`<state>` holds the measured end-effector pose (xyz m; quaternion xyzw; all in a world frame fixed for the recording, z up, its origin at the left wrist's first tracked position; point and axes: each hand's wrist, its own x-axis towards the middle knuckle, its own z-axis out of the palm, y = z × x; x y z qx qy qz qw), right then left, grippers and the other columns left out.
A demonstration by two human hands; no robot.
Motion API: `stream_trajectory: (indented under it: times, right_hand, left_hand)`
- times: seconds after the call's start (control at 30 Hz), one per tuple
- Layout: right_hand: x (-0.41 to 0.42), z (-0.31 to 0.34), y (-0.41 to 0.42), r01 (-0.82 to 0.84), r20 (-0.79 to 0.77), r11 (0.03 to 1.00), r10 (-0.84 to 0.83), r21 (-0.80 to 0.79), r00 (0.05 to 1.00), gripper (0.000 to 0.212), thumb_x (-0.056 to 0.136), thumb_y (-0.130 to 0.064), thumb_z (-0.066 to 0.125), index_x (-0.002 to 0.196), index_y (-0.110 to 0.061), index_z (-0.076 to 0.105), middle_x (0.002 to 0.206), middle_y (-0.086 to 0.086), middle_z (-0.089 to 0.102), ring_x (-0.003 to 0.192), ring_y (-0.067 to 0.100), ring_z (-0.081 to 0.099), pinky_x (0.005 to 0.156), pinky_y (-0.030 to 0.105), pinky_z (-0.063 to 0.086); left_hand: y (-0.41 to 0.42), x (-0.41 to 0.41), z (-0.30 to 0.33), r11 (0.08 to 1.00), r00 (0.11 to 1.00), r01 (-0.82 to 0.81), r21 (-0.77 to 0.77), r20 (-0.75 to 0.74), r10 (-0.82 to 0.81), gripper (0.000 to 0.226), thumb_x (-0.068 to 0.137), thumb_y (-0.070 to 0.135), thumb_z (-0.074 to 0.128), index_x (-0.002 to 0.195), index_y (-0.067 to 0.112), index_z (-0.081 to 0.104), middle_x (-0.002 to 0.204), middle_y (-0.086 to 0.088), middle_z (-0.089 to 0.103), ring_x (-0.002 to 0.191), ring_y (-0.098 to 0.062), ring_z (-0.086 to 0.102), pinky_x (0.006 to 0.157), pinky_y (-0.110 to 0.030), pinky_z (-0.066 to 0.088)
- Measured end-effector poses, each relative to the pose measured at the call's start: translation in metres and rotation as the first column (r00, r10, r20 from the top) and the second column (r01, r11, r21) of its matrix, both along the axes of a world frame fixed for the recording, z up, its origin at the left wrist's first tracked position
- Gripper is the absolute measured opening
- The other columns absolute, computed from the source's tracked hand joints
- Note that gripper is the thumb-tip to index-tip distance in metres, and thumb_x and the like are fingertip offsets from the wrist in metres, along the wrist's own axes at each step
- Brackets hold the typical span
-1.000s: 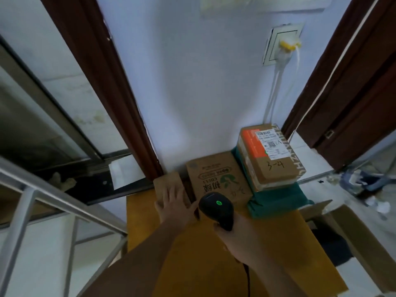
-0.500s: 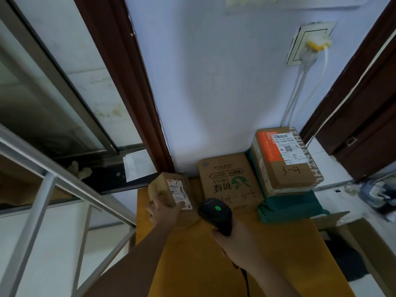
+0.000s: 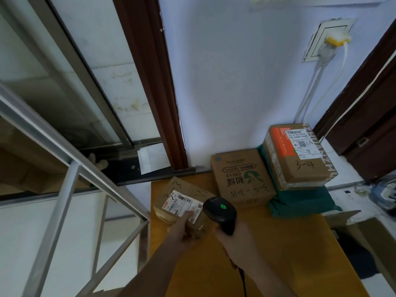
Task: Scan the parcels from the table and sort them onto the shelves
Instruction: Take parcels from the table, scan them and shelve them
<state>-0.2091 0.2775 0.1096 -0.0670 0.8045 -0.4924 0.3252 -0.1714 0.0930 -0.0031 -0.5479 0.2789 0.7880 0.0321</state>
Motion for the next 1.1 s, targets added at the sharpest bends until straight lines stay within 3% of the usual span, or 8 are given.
stream_trajectory:
  times: [0.33, 0.43, 0.53, 0.63, 0.77, 0.9, 1.0, 1.1]
  right_hand:
    - [0.029, 0.004, -0.021, 0.036, -0.080, 0.997, -0.031, 0.062, 0.996, 0.015, 0.089, -0.021, 0.068, 0.077, -0.014, 0.061, 0.056, -0.001, 0.051, 0.048, 0.005, 0.050, 0.048, 0.019, 0.038]
    - [0.038, 0.008, -0.027, 0.064, -0.067, 0.997, -0.060, 0.048, 0.996, 0.019, 0.088, -0.017, 0.068, 0.072, -0.010, 0.060, 0.054, 0.000, 0.050, 0.046, 0.007, 0.048, 0.048, 0.022, 0.038]
    - [0.046, 0.017, -0.032, 0.094, -0.064, 0.996, -0.093, 0.009, 0.994, 0.020, 0.089, -0.015, 0.067, 0.070, -0.016, 0.059, 0.052, -0.002, 0.051, 0.045, 0.006, 0.050, 0.046, 0.021, 0.041]
    - [0.048, 0.025, -0.034, 0.135, -0.074, 0.990, -0.137, -0.036, 0.988, 0.021, 0.090, -0.016, 0.066, 0.071, -0.015, 0.059, 0.052, 0.000, 0.052, 0.045, 0.009, 0.051, 0.047, 0.026, 0.042]
    - [0.048, 0.030, -0.033, 0.126, -0.087, 0.992, -0.127, -0.025, 0.988, 0.017, 0.091, -0.015, 0.066, 0.075, -0.016, 0.059, 0.056, 0.000, 0.054, 0.046, 0.005, 0.051, 0.048, 0.023, 0.043]
    - [0.045, 0.035, -0.025, -0.007, -0.176, 0.995, 0.024, 0.095, 0.984, 0.016, 0.090, -0.018, 0.068, 0.079, -0.023, 0.057, 0.062, -0.005, 0.055, 0.049, 0.002, 0.053, 0.046, 0.015, 0.040]
    - [0.040, 0.044, -0.018, -0.051, -0.250, 0.986, 0.090, 0.158, 0.964, 0.018, 0.088, -0.019, 0.072, 0.086, -0.027, 0.055, 0.067, -0.009, 0.058, 0.053, -0.001, 0.057, 0.048, 0.012, 0.042]
    - [0.036, 0.050, -0.014, -0.021, -0.297, 0.991, 0.060, 0.133, 0.953, 0.030, 0.089, -0.015, 0.071, 0.080, -0.034, 0.050, 0.066, -0.008, 0.056, 0.054, -0.006, 0.057, 0.048, 0.010, 0.043]
  left_hand:
    - [0.042, 0.008, 0.012, 0.995, 0.984, -0.070, -0.068, -0.169, 0.058, 0.040, 0.085, 0.012, 0.083, 0.122, 0.011, 0.071, 0.120, -0.019, 0.075, 0.116, -0.037, 0.070, 0.106, -0.054, 0.055]
    - [0.050, 0.009, 0.018, 0.988, 0.982, -0.022, -0.150, -0.188, -0.007, 0.030, 0.086, 0.003, 0.078, 0.115, 0.004, 0.070, 0.105, -0.021, 0.074, 0.098, -0.034, 0.072, 0.087, -0.048, 0.061]
    - [0.057, 0.012, 0.027, 0.973, 0.985, 0.049, -0.225, -0.153, -0.085, 0.063, 0.071, 0.012, 0.082, 0.127, -0.004, 0.057, 0.099, -0.017, 0.067, 0.083, -0.026, 0.069, 0.066, -0.038, 0.057]
    - [0.060, 0.012, 0.034, 0.965, 0.978, 0.037, -0.258, -0.187, -0.087, 0.100, 0.048, 0.019, 0.086, 0.138, -0.006, 0.049, 0.098, -0.018, 0.064, 0.080, -0.027, 0.067, 0.061, -0.038, 0.054]
    - [0.060, 0.009, 0.036, 0.971, 0.960, 0.032, -0.238, -0.264, -0.096, 0.082, 0.061, 0.013, 0.077, 0.137, -0.001, 0.049, 0.104, -0.019, 0.062, 0.084, -0.030, 0.067, 0.064, -0.039, 0.059]
    - [0.053, 0.008, 0.038, 0.962, 0.953, 0.056, -0.268, -0.272, -0.131, 0.086, 0.064, 0.024, 0.087, 0.137, 0.022, 0.041, 0.129, -0.015, 0.064, 0.119, -0.038, 0.065, 0.104, -0.059, 0.053]
    - [0.033, 0.009, 0.043, 0.933, 0.908, 0.177, -0.313, -0.314, -0.278, 0.112, 0.057, 0.026, 0.103, 0.151, 0.015, 0.044, 0.136, -0.014, 0.067, 0.120, -0.031, 0.070, 0.095, -0.049, 0.061]
    - [0.018, 0.013, 0.046, 0.888, 0.852, 0.331, -0.320, -0.303, -0.426, 0.091, 0.064, 0.005, 0.092, 0.143, 0.022, 0.050, 0.131, -0.008, 0.070, 0.113, -0.027, 0.072, 0.087, -0.042, 0.063]
